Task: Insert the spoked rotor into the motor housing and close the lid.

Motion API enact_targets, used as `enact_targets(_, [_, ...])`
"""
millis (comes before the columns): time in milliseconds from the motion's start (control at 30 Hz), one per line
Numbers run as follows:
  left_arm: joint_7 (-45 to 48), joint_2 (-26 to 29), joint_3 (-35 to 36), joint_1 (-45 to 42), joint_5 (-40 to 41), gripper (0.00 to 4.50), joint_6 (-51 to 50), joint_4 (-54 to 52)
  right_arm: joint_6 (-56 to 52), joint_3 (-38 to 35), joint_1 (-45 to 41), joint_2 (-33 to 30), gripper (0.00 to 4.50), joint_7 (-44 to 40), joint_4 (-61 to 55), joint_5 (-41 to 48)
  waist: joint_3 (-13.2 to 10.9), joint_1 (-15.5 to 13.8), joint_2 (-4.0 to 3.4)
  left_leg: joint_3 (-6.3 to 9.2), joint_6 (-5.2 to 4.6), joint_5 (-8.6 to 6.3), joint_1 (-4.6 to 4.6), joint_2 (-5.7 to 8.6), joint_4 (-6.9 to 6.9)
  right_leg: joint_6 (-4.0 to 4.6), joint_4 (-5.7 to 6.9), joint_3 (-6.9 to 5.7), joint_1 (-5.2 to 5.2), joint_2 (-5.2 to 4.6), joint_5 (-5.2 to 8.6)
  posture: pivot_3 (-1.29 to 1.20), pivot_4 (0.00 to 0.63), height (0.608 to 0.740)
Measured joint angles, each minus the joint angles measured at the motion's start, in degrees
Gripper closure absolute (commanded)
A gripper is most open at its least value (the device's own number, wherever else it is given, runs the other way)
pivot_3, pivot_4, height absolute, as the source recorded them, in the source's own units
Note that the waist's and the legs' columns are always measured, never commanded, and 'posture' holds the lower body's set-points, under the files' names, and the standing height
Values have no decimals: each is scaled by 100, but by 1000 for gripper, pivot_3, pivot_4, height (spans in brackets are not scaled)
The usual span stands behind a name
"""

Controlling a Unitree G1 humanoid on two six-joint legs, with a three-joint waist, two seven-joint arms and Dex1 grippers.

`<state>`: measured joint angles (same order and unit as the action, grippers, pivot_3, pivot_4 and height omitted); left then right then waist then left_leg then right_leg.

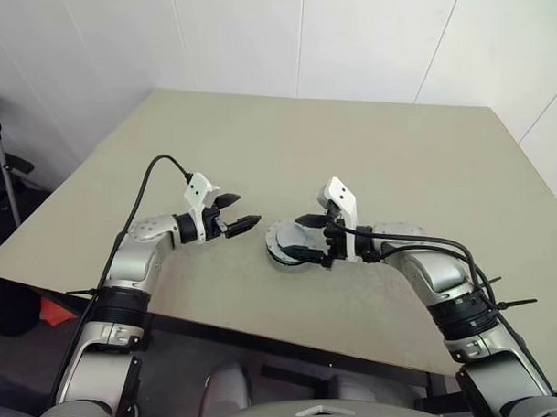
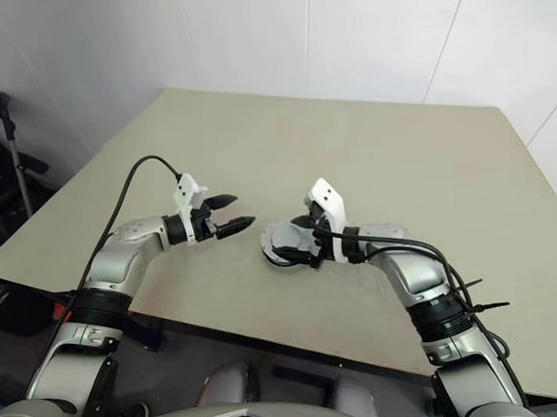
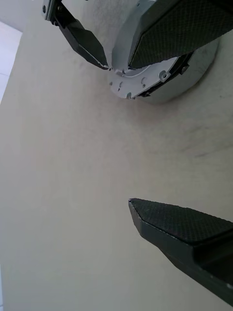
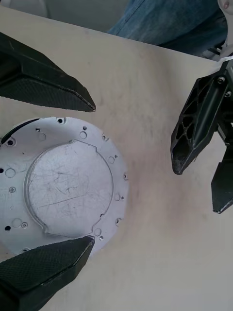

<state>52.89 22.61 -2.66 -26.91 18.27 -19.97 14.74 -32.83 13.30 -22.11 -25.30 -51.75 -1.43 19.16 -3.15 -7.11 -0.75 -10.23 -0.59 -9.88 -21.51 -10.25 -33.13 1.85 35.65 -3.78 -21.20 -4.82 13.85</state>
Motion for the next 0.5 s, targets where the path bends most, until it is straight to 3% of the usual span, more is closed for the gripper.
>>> enact_targets(467, [-59,96,3,100,-1,0,-61,-206,368,95,-141,339,43,90,509,-374,0,8,0,0,0,0,2,-1,0,0,0,0,2,1,0,0,0,740])
enact_targets(500, [-59,100,2,104,-1,0,-61,-210,379,95,-141,355,216,96,514,-393,0,9,0,0,0,0,2,-1,0,0,0,0,2,1,0,0,0,740])
